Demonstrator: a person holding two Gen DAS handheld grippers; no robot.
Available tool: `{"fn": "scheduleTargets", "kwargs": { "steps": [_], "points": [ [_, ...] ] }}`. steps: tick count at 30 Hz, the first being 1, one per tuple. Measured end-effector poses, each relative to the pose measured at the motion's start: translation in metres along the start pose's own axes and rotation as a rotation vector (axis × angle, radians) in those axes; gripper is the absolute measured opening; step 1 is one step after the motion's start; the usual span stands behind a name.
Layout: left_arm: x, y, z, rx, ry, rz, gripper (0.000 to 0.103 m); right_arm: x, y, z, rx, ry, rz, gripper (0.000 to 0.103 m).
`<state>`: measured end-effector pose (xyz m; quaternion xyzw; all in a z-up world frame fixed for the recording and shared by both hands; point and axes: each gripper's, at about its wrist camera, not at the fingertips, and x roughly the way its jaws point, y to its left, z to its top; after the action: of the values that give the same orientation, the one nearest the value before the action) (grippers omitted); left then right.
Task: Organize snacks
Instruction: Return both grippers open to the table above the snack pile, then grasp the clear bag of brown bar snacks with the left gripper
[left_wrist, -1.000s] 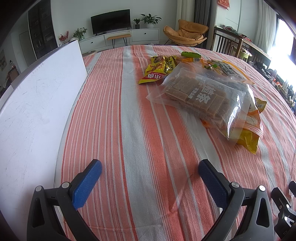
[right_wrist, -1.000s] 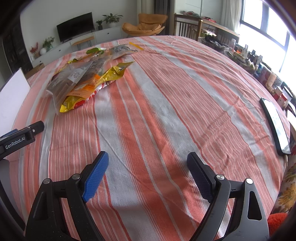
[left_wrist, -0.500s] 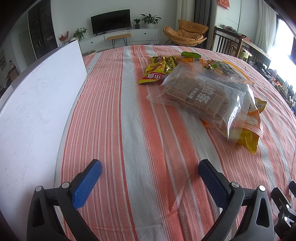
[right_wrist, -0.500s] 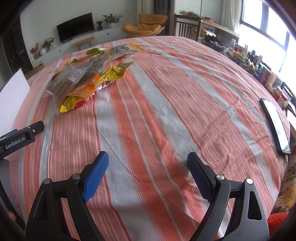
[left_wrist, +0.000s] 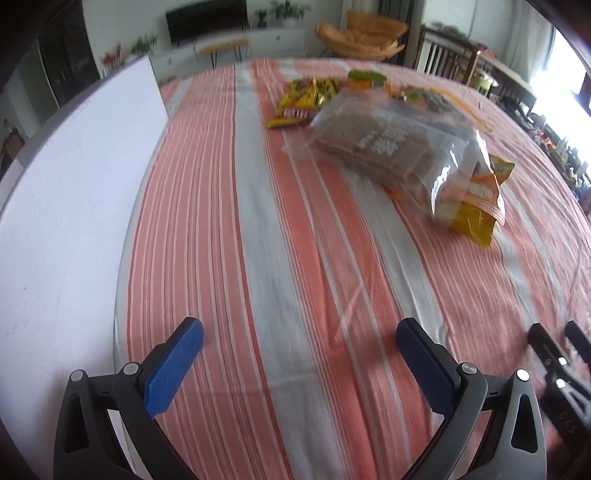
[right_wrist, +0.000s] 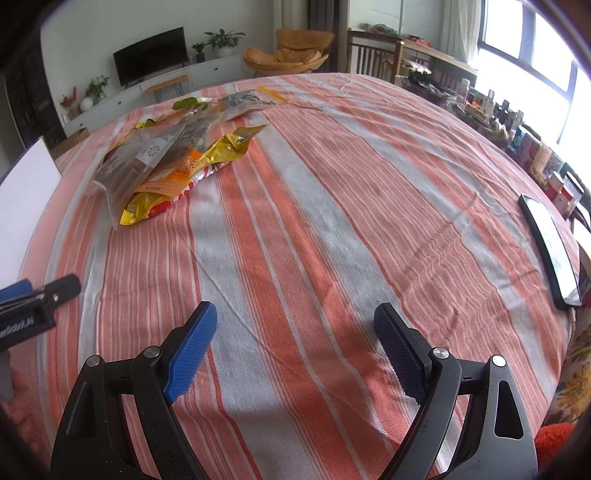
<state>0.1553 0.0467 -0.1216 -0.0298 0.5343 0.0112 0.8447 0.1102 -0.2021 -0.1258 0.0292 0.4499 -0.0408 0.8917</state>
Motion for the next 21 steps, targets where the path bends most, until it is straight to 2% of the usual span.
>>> {"fn": "scheduleTargets", "kwargs": {
  "steps": [1, 3, 4, 8, 12, 14, 16, 17, 21],
  "points": [
    [-0.004, 0.002, 0.006, -0.045, 0.017, -0.055, 0.101, 0.000, 0.000, 0.000, 0.000, 0.000, 0.000, 0.090],
    [-0.016, 0.002, 0.024, -0.126, -0.007, -0.174, 0.101, 0.000, 0.000, 0.000, 0.000, 0.000, 0.000, 0.090],
    [-0.022, 0.000, 0.038, -0.157, -0.022, -0.211, 0.102, 0.000, 0.000, 0.000, 0.000, 0.000, 0.000, 0.090],
    [-0.018, -0.022, 0.102, -0.228, -0.019, -0.247, 0.102, 0.000, 0.000, 0.000, -0.001, 0.000, 0.001, 0.090],
    [0.014, -0.046, 0.151, -0.267, 0.024, -0.190, 0.102, 0.001, 0.000, 0.000, 0.000, 0.000, 0.000, 0.090],
    [0.036, -0.060, 0.163, -0.230, 0.068, -0.123, 0.102, 0.001, 0.000, 0.000, 0.000, 0.000, 0.000, 0.090],
    [0.048, -0.067, 0.163, -0.189, 0.096, -0.045, 0.101, 0.001, 0.000, 0.000, -0.001, -0.001, 0.001, 0.090],
    [0.046, -0.068, 0.159, -0.167, 0.079, -0.022, 0.101, 0.001, 0.000, 0.000, -0.002, -0.001, 0.002, 0.090],
    [0.030, -0.052, 0.132, -0.122, 0.053, -0.022, 0.101, 0.001, 0.001, 0.001, -0.003, -0.001, 0.005, 0.090]
  ]
}}
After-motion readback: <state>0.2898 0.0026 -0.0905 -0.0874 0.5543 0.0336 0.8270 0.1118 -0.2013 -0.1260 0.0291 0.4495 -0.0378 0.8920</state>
